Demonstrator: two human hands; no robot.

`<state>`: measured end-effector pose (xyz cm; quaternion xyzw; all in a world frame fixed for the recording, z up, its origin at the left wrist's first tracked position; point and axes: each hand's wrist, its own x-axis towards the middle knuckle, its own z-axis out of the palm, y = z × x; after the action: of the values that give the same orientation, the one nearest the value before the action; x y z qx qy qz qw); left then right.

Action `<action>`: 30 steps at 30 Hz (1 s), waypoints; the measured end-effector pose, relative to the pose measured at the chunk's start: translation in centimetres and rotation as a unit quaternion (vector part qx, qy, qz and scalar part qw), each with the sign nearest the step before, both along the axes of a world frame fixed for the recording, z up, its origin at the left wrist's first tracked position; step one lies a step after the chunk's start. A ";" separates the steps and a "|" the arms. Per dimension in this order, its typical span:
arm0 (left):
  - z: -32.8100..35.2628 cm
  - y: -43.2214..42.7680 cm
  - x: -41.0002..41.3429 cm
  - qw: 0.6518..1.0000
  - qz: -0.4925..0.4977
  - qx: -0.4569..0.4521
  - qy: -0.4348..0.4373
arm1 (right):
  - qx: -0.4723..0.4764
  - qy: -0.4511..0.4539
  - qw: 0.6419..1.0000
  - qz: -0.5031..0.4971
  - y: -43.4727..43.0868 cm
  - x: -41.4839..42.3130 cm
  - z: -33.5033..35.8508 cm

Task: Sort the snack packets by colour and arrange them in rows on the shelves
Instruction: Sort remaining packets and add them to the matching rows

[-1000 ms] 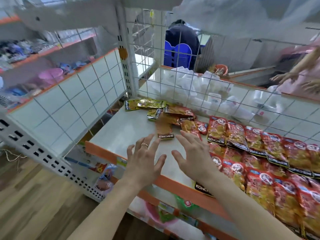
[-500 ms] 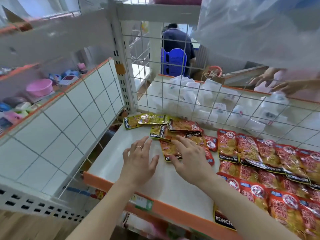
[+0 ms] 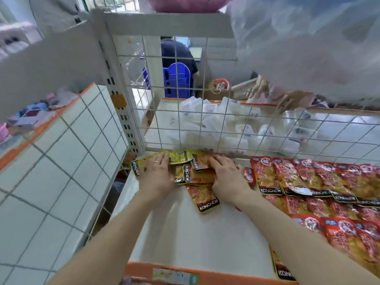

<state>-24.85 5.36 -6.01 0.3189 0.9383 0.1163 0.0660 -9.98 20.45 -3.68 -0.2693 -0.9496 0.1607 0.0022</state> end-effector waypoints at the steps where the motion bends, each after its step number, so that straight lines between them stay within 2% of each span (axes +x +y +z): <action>1: -0.1 0.1 0.1 1.000 -0.002 0.013 0.012 | 0.009 0.012 1.000 -0.004 0.0 0.2 -0.1; 7: -1.1 -0.3 0.4 0.988 -0.029 0.094 0.120 | 0.069 0.047 0.996 0.015 0.2 0.8 -1.1; 12: -0.6 -1.4 1.8 0.974 -0.005 0.191 0.118 | 0.084 0.133 0.987 0.032 0.2 1.8 -2.1; 14: 0.2 -2.2 2.5 0.966 0.012 0.250 0.072 | 0.079 0.181 0.979 0.041 0.5 2.3 -2.7; 16: 1.1 -3.0 3.6 0.946 0.053 0.319 -0.015 | 0.059 0.227 0.971 0.047 0.5 2.6 -3.0; 20: 2.4 -4.5 5.2 0.877 0.151 0.417 -0.183 | 0.079 0.273 0.959 0.011 -0.4 3.5 -3.2; 23: 3.1 -5.5 6.2 0.767 0.217 0.512 -0.320 | 0.110 0.279 0.954 -0.017 -1.2 4.2 -2.9; 25: 3.4 -6.1 6.7 0.705 0.242 0.546 -0.382 | 0.089 0.294 0.952 -0.018 -1.8 4.6 -2.5; 28: 3.4 -6.9 7.2 0.661 0.258 0.561 -0.425 | 0.015 0.317 0.947 -0.040 -2.7 5.0 -1.9; 30: 3.3 -7.3 7.6 0.655 0.261 0.560 -0.435 | -0.065 0.339 0.938 -0.046 -3.3 5.2 -1.7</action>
<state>-17.24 -1.97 -2.69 -0.0502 0.6040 0.7574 0.2429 -4.79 17.13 -5.35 -0.2415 -0.8668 0.3032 0.3137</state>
